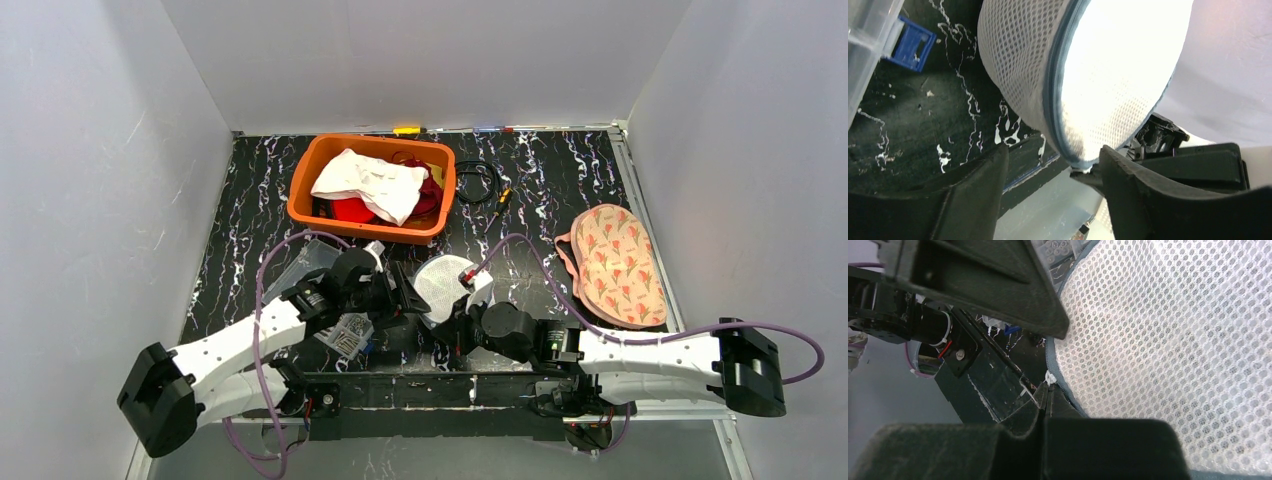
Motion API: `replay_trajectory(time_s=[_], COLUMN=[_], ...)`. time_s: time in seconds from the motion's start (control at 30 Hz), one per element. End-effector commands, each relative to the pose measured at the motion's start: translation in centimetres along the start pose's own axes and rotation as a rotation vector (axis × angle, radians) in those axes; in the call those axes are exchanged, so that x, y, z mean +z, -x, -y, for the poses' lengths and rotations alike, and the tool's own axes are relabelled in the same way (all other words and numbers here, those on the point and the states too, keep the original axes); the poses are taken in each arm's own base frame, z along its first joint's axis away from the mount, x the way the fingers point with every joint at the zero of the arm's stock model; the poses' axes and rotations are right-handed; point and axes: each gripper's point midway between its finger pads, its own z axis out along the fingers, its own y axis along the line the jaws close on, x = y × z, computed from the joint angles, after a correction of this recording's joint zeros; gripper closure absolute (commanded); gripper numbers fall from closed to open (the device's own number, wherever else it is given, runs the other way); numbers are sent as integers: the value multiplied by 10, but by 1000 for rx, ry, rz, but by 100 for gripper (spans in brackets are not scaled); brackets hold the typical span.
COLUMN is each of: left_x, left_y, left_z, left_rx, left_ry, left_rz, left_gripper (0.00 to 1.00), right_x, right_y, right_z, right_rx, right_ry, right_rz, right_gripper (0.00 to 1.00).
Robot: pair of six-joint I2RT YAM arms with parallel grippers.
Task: Unzip the laundry bag and remove the bra
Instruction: Unzip the laundry bag at the center of the board.
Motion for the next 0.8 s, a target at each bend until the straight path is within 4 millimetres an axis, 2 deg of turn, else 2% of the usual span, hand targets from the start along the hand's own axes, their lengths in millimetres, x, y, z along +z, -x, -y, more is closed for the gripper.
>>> replay_trajectory(time_s=[0.0, 0.17, 0.37, 0.4, 0.5, 0.63, 0.77], left_x=[9, 21, 20, 19, 17, 16, 14], left_y=[17, 18, 23, 24, 25, 24, 25], left_z=[20, 16, 13, 13, 15, 19, 23], left_rx=[10, -2, 14, 18, 31, 54, 81], left_ry=[-24, -8, 23, 24, 24, 12, 5], left_rz=[42, 37, 61, 65, 69, 57, 54], left_gripper=[41, 64, 97, 100, 100, 100, 100], right_x=[-4, -6, -12, -15, -24, -41, -59], right_y=[26, 24, 25, 27, 33, 35, 39], right_z=[-22, -21, -18, -18, -9, 17, 34], right_rx=[25, 31, 16, 11, -6, -35, -35], right_ry=[65, 65, 52, 47, 5, -102, -164], right_rz=[76, 75, 65, 69, 80, 89, 109], right_gripper=[99, 99, 99, 99, 99, 99, 99])
